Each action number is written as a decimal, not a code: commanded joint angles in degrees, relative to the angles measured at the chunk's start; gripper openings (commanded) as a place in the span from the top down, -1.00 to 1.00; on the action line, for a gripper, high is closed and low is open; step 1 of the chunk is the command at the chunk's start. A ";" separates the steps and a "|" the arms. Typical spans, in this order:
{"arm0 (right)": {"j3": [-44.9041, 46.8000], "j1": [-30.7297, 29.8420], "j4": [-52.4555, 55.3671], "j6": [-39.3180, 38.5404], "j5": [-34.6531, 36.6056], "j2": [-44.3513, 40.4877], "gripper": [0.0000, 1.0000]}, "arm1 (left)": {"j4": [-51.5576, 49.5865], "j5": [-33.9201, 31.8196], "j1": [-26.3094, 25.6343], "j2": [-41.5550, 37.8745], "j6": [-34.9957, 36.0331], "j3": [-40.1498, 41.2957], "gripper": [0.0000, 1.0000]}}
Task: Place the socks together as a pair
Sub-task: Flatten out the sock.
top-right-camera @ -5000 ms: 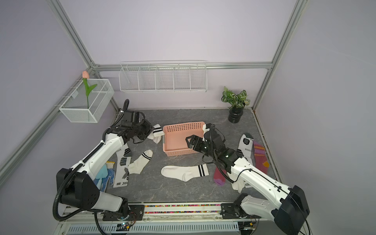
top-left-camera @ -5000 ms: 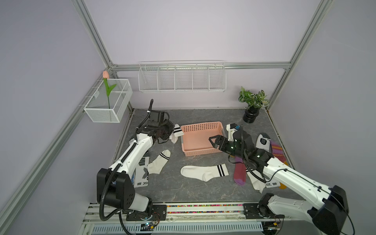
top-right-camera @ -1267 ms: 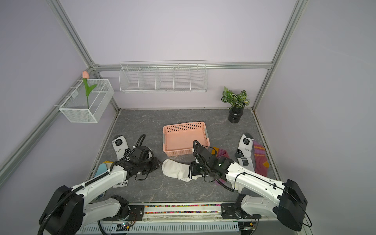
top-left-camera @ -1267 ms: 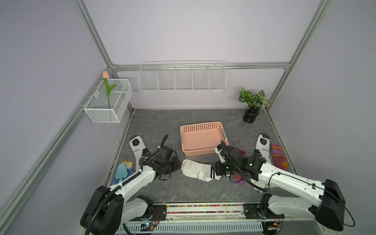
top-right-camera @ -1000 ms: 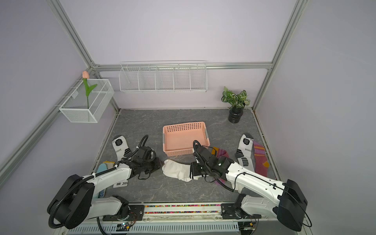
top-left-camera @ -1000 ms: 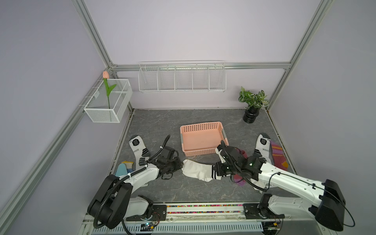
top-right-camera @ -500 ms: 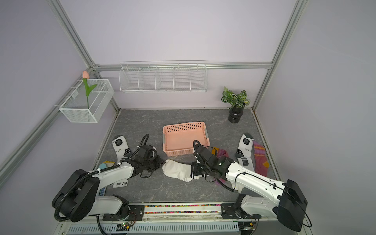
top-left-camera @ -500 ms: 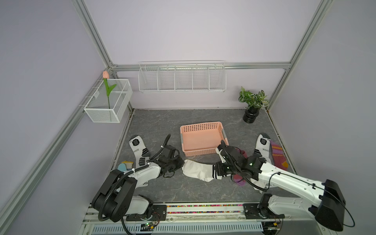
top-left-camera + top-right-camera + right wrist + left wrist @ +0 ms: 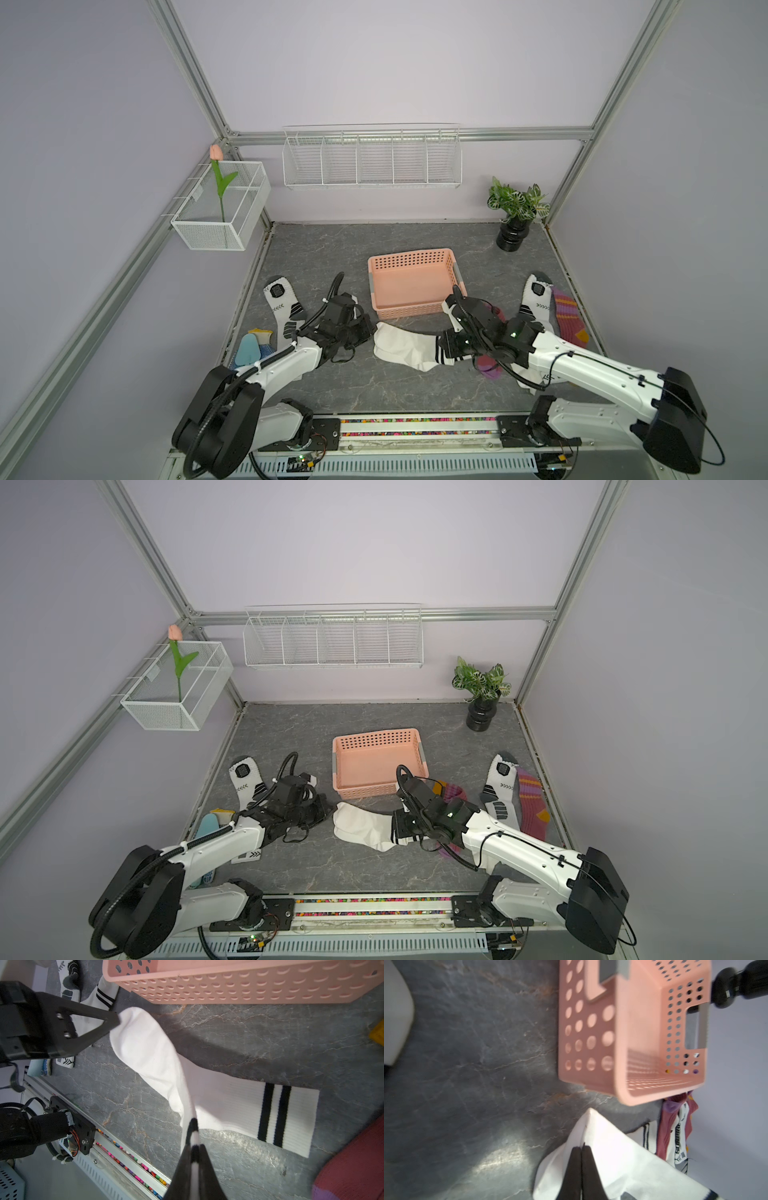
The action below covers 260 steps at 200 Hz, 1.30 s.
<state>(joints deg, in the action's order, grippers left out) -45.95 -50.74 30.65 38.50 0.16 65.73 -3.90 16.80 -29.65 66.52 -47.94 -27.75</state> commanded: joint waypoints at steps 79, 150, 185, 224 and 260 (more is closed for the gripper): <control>2.62 8.85 7.03 -8.71 -6.74 -3.33 0.80 | -6.82 -3.09 -6.42 -13.60 -6.26 1.69 1.00; 3.46 12.58 7.35 -12.88 -8.16 -0.33 0.82 | -7.27 -5.96 -8.23 -11.00 -6.42 2.46 1.00; 3.22 14.23 7.40 -14.76 -9.28 1.21 0.82 | -7.27 -5.91 -8.23 -9.76 -6.15 2.61 1.00; 3.68 15.17 6.27 -15.28 -9.66 2.06 0.81 | -7.50 -7.03 -8.23 -8.65 -5.71 2.78 1.00; 3.44 15.55 6.08 -16.15 -9.08 3.58 0.80 | -8.23 -7.83 -8.22 -8.00 -4.69 2.70 1.00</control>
<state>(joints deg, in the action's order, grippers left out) -43.40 -35.70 36.77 24.18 -8.75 68.14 -11.33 10.85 -37.58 57.98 -53.32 -25.80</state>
